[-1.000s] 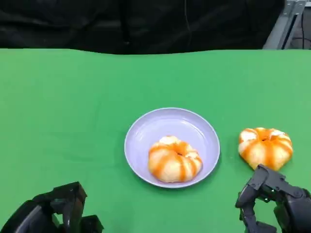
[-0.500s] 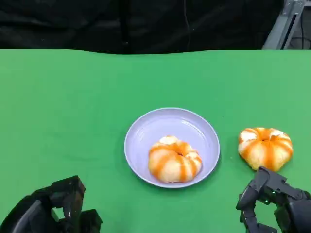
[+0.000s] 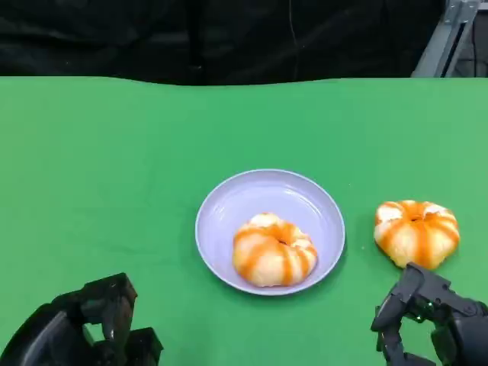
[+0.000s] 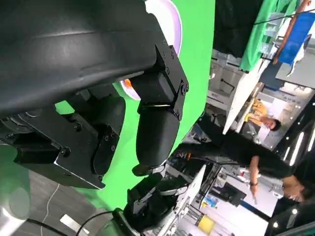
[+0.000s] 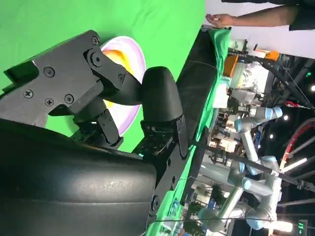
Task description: Grasp the bread from the table and place it into the plate.
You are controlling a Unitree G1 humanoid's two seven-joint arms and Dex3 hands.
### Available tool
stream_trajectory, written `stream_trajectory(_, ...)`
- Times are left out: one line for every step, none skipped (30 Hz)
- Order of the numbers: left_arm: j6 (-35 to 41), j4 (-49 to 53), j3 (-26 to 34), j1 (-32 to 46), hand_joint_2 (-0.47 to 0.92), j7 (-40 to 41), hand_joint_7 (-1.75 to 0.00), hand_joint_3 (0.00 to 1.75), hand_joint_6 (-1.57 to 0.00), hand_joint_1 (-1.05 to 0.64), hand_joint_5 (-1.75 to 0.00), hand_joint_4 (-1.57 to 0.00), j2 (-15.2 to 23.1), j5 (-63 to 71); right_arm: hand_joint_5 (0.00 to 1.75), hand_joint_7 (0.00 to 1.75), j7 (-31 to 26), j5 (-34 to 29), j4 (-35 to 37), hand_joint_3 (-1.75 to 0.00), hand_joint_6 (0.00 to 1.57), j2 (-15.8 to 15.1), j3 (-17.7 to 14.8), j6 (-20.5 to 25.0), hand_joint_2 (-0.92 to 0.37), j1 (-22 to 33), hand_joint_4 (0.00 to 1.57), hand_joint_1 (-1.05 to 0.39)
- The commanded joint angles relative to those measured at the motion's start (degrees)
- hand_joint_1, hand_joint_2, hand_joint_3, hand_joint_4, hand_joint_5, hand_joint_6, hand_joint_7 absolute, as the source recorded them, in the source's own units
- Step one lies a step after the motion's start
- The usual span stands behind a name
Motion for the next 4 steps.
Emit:
stream_trajectory(-0.2,-0.8,0.6,0.2,0.58,0.4,-1.75,1.75,-0.96,0.17,-1.75,-1.12,0.1,0.0,1.75,1.58,-0.1,0.3,-1.1,-1.17,0.72,-0.3,-0.1,0.1,-0.54,0.7,0.81,-0.12)
stream_trajectory(-0.3,-0.8,0.6,0.2,0.58,0.4,-1.75,1.75,-0.97,0.18,-1.75,-1.12,0.1,0.1,1.75,1.58,-0.1,0.2,-1.1,-1.17,0.72,-0.3,-0.1,0.1,-0.55,0.7,0.81,-0.12)
stream_trajectory(-0.5,-0.9,0.6,0.3,0.59,0.5,-1.75,1.75,-0.97,0.18,-1.75,-1.12,0.0,0.4,1.75,1.58,-0.1,0.2,-1.3,-1.17,0.72,-0.3,-0.1,0.4,-0.55,0.8,0.81,-0.12)
stream_trajectory(-0.6,-1.0,0.6,0.3,0.60,0.6,-1.75,1.75,-0.97,0.21,-1.75,-1.12,0.0,0.6,1.75,1.58,0.0,0.4,-1.4,-1.17,0.72,-0.4,-0.1,0.6,-0.55,0.9,0.81,-0.12)
